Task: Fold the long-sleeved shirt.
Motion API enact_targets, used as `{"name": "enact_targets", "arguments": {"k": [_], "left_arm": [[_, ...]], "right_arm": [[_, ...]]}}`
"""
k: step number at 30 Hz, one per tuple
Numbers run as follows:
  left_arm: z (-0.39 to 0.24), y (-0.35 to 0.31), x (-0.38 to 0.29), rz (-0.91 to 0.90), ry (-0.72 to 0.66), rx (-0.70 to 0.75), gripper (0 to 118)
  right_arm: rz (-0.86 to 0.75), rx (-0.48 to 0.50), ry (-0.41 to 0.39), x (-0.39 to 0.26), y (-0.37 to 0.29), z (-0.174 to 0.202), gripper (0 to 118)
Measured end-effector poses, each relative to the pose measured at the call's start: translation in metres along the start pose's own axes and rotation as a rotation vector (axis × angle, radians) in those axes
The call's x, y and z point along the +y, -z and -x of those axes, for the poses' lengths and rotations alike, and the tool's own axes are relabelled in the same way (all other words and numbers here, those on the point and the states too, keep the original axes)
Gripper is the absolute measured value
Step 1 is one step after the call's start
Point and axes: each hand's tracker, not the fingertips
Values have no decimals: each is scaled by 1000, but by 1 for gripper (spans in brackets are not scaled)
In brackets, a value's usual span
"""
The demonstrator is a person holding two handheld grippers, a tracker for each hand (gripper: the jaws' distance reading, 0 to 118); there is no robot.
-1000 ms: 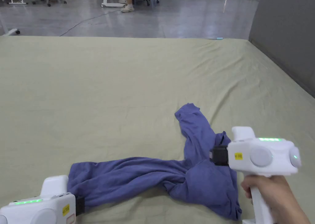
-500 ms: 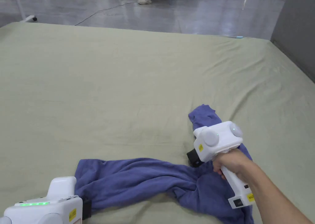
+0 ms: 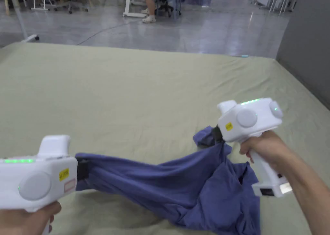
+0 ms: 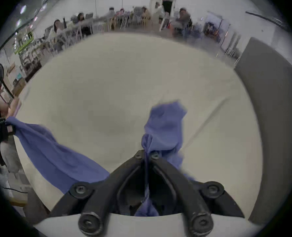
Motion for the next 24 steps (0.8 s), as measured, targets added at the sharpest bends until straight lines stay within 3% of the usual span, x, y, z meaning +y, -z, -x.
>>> {"name": "enact_targets", "arguments": {"k": [5, 8, 15, 19, 24], "left_arm": [[-19, -31, 129, -194, 92, 50, 9], [-34, -46, 208, -276, 140, 56, 9], [-79, -69, 373, -338, 163, 74, 8], [-98, -91, 427, -378, 139, 90, 8], [-102, -106, 439, -448, 160, 86, 8]], "right_arm": [[-215, -101, 3, 94, -116, -58, 0], [-326, -219, -28, 147, -184, -80, 0], [-484, -383, 10, 244, -284, -109, 0], [-594, -399, 113, 269, -324, -120, 0], [-603, -422, 99, 272, -335, -126, 0]]}}
